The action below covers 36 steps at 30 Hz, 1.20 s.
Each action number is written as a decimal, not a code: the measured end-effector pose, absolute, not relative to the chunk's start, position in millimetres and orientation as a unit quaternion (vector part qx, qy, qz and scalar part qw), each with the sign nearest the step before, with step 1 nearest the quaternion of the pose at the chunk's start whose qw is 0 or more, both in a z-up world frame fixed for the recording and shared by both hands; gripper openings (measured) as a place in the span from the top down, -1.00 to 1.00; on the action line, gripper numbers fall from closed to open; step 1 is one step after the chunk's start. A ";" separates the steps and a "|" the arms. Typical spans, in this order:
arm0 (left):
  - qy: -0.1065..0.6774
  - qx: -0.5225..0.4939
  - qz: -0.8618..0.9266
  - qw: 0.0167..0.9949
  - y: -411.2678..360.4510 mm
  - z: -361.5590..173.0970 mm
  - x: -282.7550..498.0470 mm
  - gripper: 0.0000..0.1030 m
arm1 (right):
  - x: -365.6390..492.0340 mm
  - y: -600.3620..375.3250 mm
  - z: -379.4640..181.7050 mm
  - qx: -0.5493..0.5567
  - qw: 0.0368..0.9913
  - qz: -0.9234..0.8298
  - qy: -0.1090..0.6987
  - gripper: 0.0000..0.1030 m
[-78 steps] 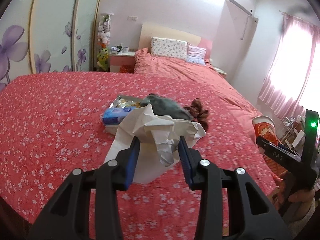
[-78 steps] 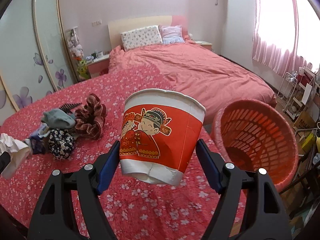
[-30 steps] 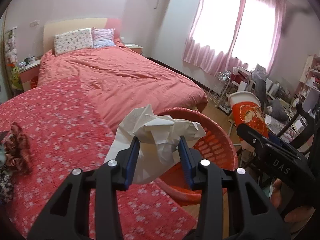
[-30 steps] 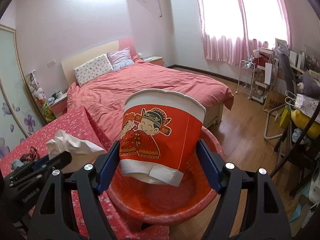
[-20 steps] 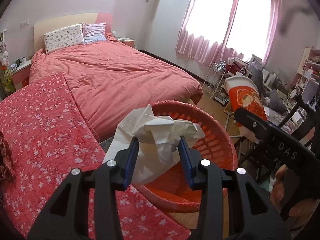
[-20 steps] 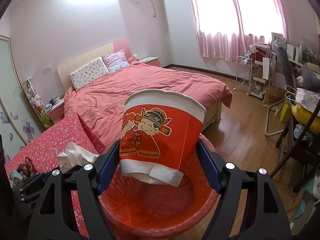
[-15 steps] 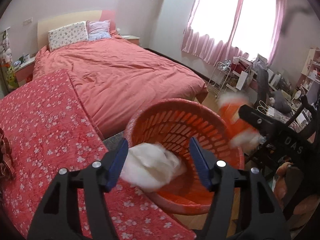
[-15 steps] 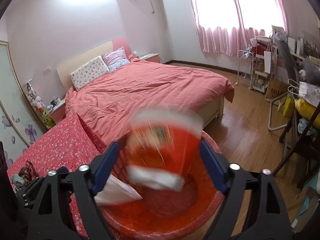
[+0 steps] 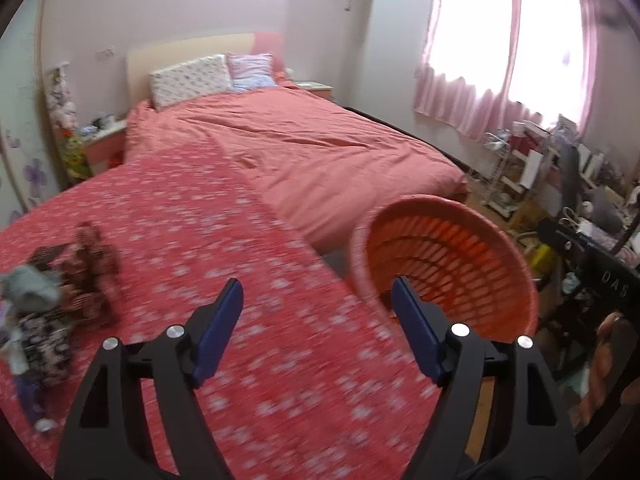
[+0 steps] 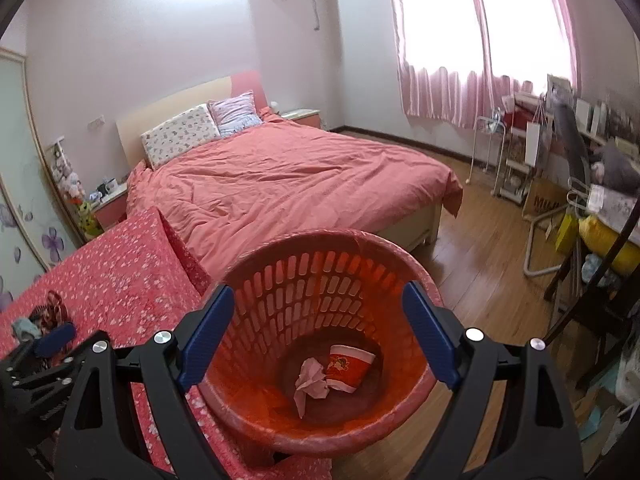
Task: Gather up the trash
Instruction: 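Move both grippers back toward the pile on the bed, then grasp the blue-and-white packet with the left gripper and lift it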
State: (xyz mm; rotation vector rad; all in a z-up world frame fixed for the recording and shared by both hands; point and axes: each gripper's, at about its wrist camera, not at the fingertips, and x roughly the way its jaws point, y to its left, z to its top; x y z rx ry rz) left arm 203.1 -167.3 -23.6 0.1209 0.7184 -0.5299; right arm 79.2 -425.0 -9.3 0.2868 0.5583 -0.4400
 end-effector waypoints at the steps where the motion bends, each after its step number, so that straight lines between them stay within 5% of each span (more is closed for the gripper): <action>1: 0.345 0.059 -0.247 0.904 -157.5 -21.0 199.9 -0.49 | 79.4 -419.8 -7.7 0.133 0.929 -0.213 0.272 -0.66; 23: 0.360 -0.022 -0.031 0.932 72.8 -24.7 183.2 -0.53 | 90.9 -281.6 -16.9 0.051 0.949 -0.096 0.297 -0.65; 36: 0.411 -0.078 -0.052 0.907 91.7 -59.4 209.2 -0.15 | 96.8 -242.7 -28.1 0.018 0.945 -0.079 0.316 -0.65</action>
